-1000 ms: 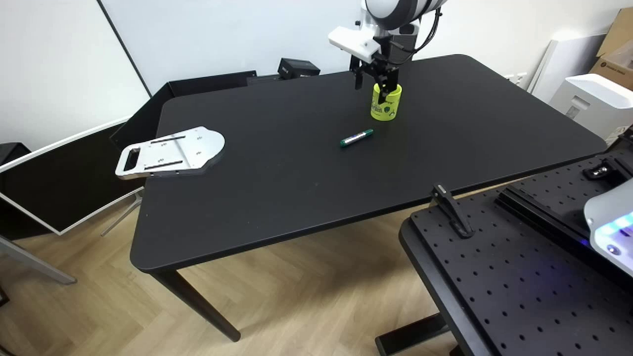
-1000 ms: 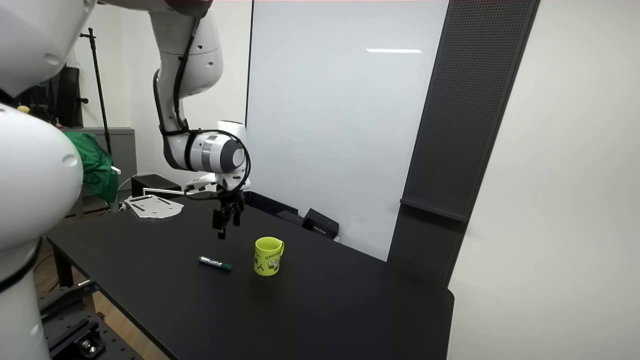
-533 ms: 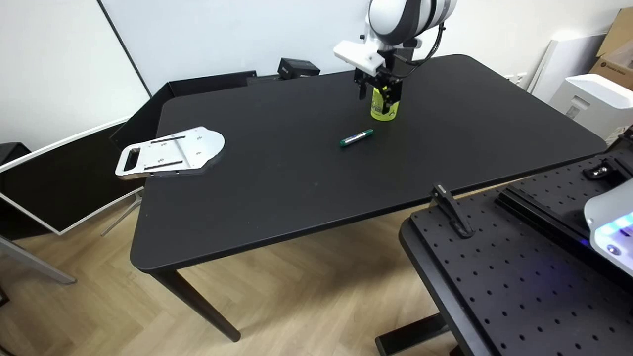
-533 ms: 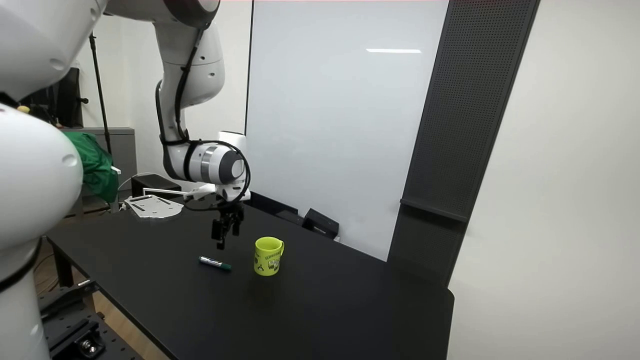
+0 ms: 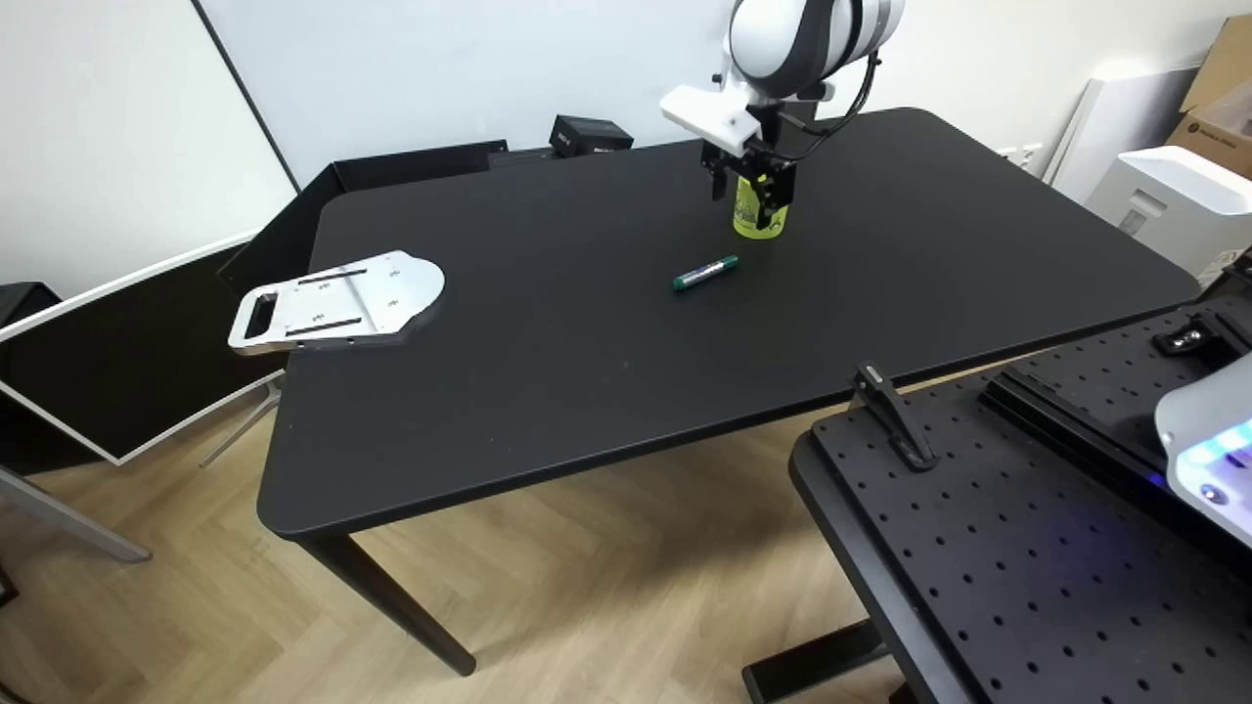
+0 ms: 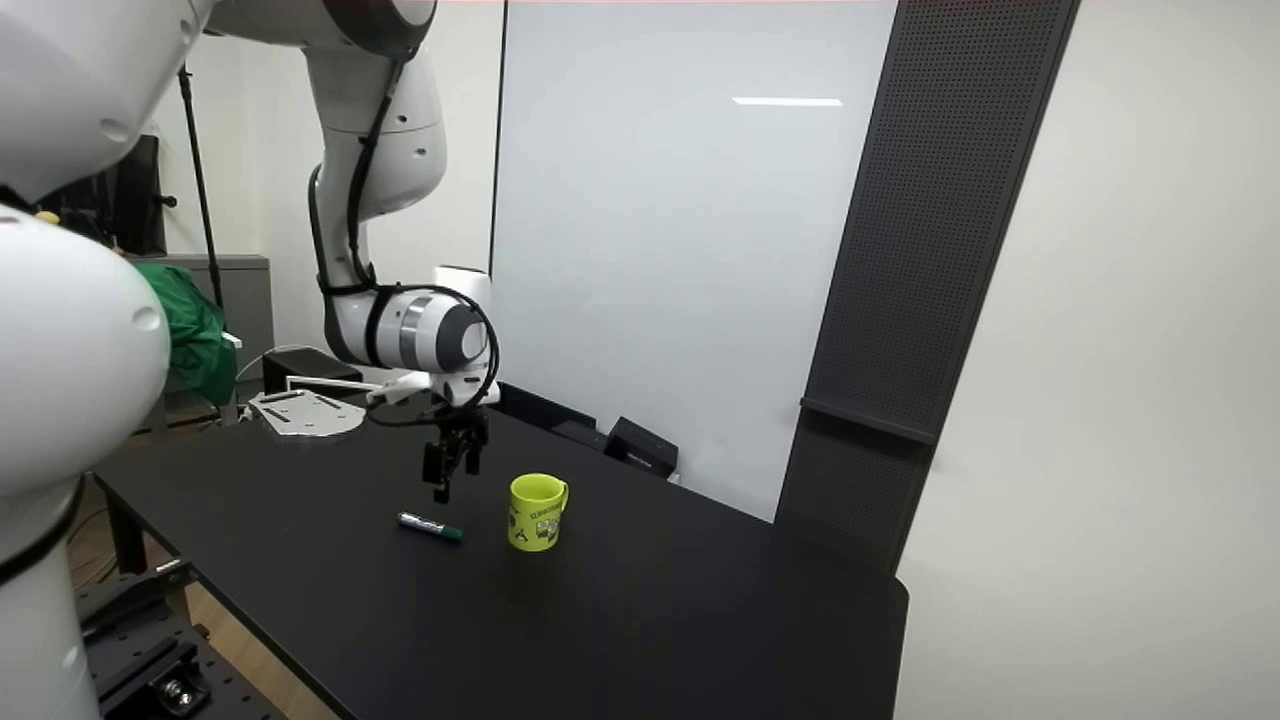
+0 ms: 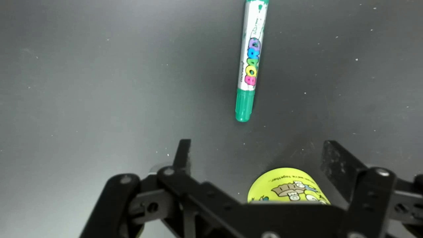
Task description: Put the marker in the green cup
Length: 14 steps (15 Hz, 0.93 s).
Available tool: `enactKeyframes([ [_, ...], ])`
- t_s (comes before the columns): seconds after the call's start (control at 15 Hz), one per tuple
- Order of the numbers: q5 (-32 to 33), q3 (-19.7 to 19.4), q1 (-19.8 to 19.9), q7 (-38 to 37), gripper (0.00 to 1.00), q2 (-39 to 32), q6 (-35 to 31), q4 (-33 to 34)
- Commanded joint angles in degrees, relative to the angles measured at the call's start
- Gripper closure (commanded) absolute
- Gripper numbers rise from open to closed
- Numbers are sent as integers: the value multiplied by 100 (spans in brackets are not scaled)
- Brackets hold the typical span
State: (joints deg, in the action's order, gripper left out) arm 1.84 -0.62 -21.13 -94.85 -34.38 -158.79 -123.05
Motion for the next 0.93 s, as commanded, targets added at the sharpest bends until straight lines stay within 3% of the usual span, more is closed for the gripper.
enactKeyframes([
  [0.0, -219, -280, -370, -491, 0, -223, -444, -104],
  [0.6, -1107, -243, -480, -436, 0, -875, -1297, -63],
  [0.67, -1155, -245, -484, -419, 2, -925, -1313, -49],
  [0.73, -1190, -252, -485, -400, 25, -971, -1313, -34],
  [0.87, -1242, -265, -499, -385, 30, -1043, -1310, -8],
])
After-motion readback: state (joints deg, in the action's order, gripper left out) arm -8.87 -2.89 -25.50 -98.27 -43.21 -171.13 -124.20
